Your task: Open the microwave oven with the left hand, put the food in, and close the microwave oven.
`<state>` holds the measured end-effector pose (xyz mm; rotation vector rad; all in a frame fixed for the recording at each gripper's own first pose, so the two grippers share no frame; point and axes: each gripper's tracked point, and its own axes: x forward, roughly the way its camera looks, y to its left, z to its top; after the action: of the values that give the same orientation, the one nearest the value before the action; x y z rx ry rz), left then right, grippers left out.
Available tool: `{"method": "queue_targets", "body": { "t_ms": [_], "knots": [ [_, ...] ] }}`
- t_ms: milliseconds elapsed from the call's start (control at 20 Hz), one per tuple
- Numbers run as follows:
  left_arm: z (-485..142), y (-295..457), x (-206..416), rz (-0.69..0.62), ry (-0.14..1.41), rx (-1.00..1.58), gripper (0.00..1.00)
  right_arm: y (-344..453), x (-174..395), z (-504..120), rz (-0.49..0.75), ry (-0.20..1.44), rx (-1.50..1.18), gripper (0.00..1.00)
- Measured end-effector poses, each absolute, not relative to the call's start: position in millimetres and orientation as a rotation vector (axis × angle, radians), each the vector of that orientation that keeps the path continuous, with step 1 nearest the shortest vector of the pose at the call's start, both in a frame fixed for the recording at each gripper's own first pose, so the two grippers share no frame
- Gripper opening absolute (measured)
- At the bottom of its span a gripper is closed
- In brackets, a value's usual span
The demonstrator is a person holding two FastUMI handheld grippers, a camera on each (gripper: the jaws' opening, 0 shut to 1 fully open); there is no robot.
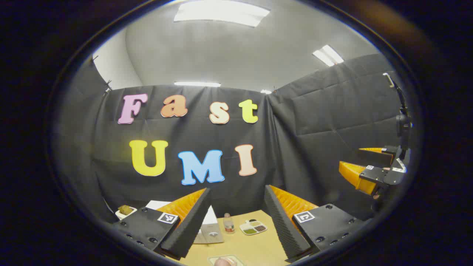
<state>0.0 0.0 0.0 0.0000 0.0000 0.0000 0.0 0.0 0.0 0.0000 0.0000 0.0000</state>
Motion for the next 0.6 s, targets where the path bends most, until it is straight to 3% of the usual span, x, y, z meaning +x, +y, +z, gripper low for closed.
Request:
{"method": "queue_targets", "body": {
  "t_ms": [250, 600],
  "knots": [
    [4.3, -19.9, 17.3, -0.023, -0.015, -0.009, 0.97, -30.7, 3.7, -6.7, -0.089, 0.018, -0.014, 0.99],
    [7.5, -19.5, 18.9, -0.004, -0.018, -0.008, 0.96, -29.1, 9.6, -3.8, -0.080, 0.024, 0.055, 0.99]
  ]
}}
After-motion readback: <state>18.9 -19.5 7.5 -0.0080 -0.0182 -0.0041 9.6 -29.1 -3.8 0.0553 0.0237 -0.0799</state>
